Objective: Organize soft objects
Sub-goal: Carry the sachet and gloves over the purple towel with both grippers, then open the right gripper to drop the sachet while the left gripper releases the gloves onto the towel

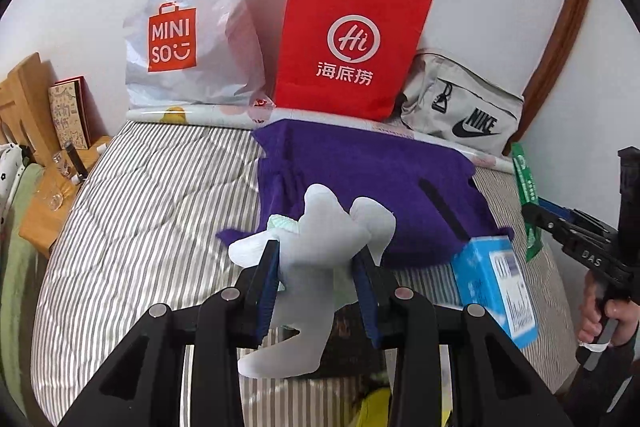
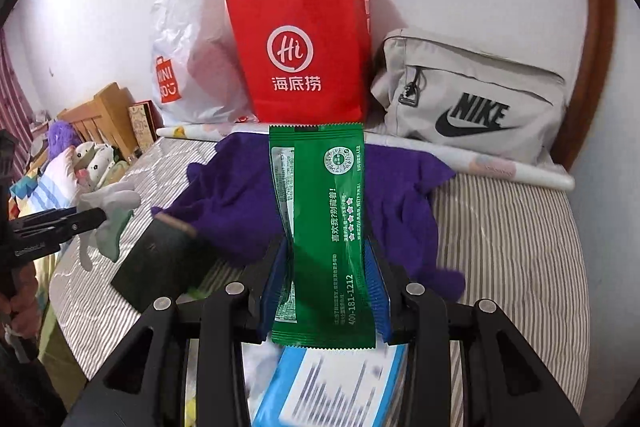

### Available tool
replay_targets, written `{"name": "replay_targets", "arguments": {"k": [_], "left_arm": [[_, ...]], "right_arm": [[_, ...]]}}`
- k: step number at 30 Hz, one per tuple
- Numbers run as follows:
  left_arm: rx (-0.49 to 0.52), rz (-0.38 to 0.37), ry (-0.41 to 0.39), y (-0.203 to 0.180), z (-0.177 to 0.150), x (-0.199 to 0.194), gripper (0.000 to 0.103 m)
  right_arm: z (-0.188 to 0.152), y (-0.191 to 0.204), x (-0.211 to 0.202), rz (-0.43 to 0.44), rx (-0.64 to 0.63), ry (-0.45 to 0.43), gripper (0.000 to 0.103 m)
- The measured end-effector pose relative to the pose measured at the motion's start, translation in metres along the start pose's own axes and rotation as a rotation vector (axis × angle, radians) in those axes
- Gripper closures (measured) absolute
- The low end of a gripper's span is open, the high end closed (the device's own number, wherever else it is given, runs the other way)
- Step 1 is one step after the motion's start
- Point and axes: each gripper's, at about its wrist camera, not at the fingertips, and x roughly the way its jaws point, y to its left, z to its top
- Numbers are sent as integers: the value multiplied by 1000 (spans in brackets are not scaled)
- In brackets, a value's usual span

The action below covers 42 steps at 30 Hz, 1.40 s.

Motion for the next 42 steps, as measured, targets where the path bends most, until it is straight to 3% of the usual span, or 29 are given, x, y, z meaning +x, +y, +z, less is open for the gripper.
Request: {"name": "replay_targets", "arguments": {"k": [10, 21, 32, 38, 39, 41, 42], "left_arm": [[3, -15, 26, -2, 37, 41, 69], [-34, -45, 75, 4, 58, 95, 69], [-6, -81, 126, -13, 66, 134, 69], [-9, -97, 162, -18, 67, 149, 69], [-10, -105, 170, -18, 68, 150, 68], [-17, -107, 192, -18, 67, 152, 46], [-21, -106, 191, -17, 67, 152, 42]], "right_arm": [[34, -25, 70, -10, -35, 94, 65], [28, -38, 138, -13, -65, 238, 65], [21, -40, 165, -9, -87, 344, 63], [22, -36, 160, -51, -118, 331, 51], [22, -37, 157, -54, -115, 321, 50], [21, -39, 144, -61, -96, 290, 47], [20, -39, 135, -63, -87, 270, 47]]}}
